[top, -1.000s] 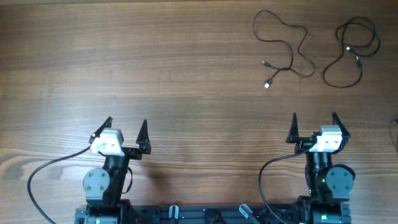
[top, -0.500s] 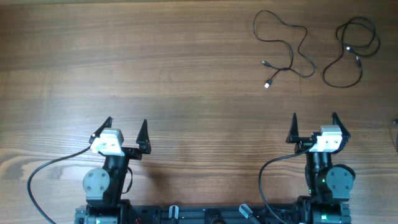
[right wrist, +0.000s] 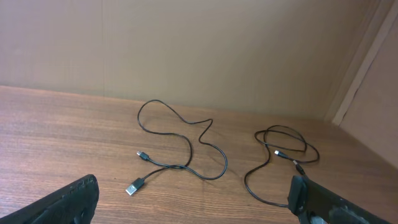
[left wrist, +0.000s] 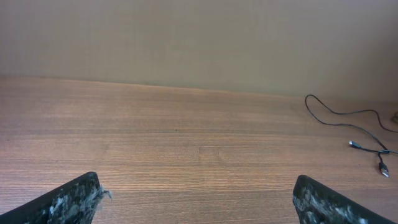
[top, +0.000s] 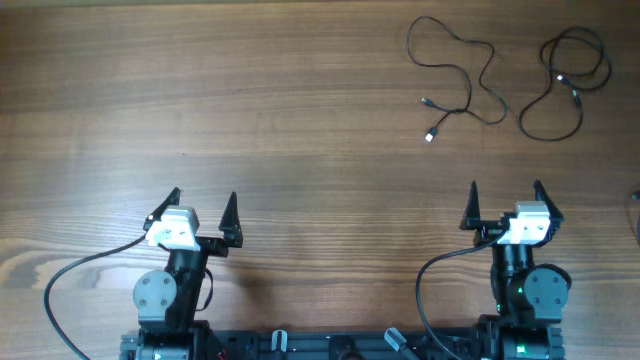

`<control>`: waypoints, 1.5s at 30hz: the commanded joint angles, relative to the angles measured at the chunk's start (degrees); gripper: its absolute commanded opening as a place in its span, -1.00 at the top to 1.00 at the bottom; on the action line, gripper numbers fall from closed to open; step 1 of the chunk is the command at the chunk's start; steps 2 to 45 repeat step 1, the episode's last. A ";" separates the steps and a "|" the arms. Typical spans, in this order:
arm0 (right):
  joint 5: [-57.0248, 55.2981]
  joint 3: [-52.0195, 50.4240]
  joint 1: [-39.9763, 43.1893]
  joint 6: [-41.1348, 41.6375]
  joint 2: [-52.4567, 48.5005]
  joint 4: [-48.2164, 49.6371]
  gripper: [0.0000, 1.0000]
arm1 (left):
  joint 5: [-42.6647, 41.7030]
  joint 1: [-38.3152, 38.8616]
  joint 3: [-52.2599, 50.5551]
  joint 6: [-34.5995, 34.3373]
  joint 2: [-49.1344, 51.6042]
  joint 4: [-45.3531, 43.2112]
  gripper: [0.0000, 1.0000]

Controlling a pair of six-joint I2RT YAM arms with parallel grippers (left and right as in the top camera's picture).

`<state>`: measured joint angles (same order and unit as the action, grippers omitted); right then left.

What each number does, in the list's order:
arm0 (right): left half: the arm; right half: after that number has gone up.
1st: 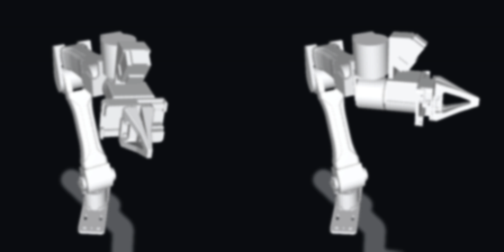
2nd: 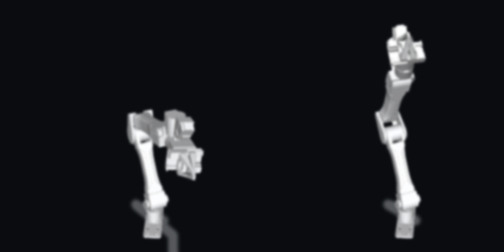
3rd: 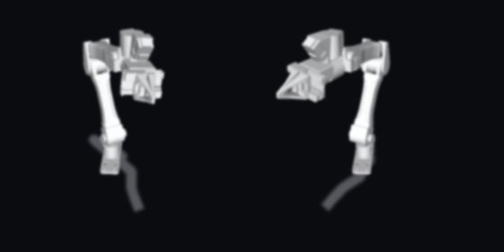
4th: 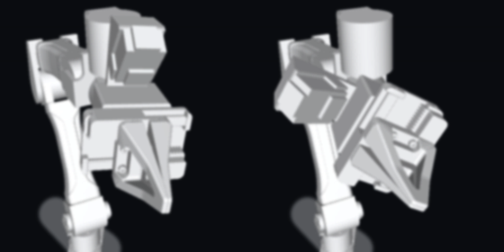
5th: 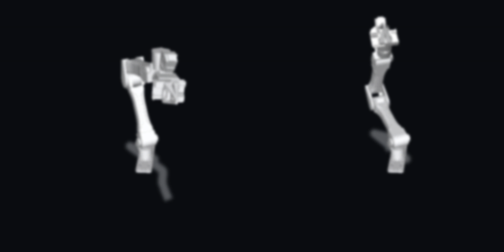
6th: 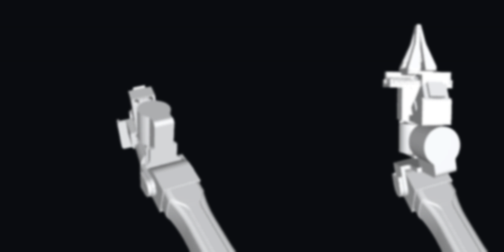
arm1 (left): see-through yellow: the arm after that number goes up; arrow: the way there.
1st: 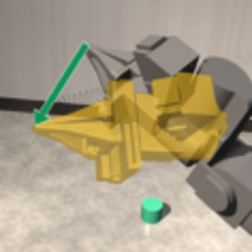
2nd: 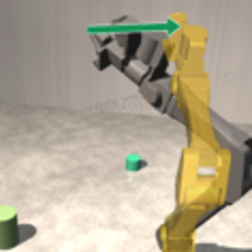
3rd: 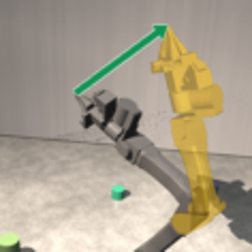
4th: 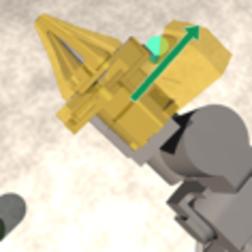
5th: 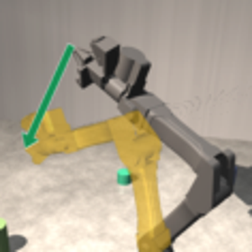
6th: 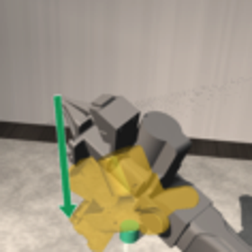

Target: Untangle cables

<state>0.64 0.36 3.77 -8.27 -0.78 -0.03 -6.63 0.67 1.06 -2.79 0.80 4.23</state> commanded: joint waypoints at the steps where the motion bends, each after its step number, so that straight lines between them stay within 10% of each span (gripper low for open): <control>1: 0.70 -0.07 -0.33 -0.68 0.57 0.17 -1.00 | 0.96 -0.31 -0.74 1.07 -0.42 -0.24 -1.00; 45: 0.70 -0.07 -0.33 -0.68 0.57 0.17 -1.00 | 0.96 -0.31 -0.74 1.07 -0.42 -0.24 -1.00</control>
